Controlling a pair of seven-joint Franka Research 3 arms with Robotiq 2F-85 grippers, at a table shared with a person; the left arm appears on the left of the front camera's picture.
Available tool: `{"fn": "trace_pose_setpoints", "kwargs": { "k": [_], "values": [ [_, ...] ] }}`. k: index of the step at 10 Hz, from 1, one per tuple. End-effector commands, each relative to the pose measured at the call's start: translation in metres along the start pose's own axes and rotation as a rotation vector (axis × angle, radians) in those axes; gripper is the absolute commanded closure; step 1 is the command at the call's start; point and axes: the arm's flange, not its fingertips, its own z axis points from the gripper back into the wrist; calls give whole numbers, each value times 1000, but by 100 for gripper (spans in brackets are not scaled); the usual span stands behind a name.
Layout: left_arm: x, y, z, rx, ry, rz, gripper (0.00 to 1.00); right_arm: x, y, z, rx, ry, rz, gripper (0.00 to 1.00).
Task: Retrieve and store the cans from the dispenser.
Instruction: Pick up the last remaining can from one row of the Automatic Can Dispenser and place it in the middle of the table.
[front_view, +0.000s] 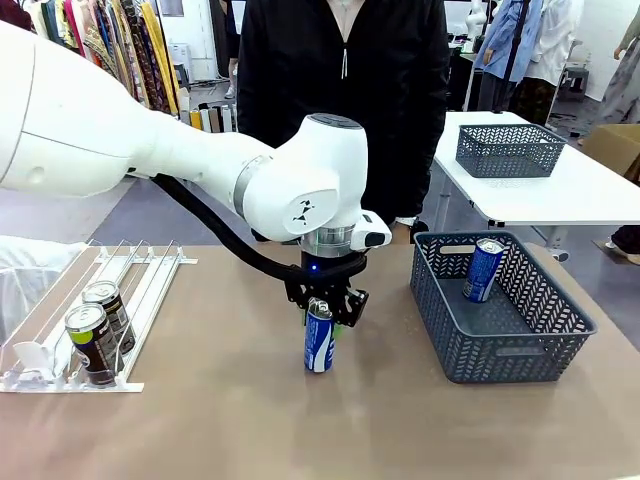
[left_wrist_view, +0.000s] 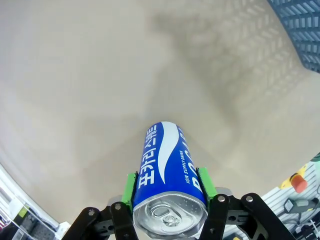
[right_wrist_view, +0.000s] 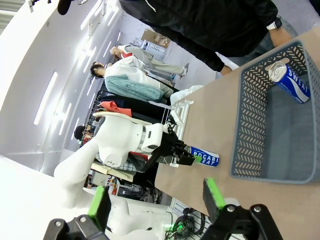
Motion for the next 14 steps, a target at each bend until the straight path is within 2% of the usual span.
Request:
{"fn": "trace_pose_setpoints", "kwargs": {
  "k": [1,2,4,7,9,11,13,14],
  "values": [
    [-4,3,5,16,-7,21,50,3,2,-2,24,-20,25,0],
    [-5,5,8,11,-23,24,0,3,2,-2,24,-20,25,0],
    [-11,14,27,-25,-55,26,0,3,2,-2,24,-20,25,0],
    [-63,61,118,-144,-139,10,0,3,2,-2,24,-20,25,0],
    [-119,142,180,-268,-195,70,0,3,2,-2,24,-20,25,0],
    [-185,246,206,-504,-255,162,0,3,2,-2,24,-20,25,0],
    [-253,343,192,-771,-323,317,0,3,2,-2,24,-20,25,0],
    [-286,378,175,-868,-373,419,0,3,2,-2,24,-20,25,0]
  ]
}}
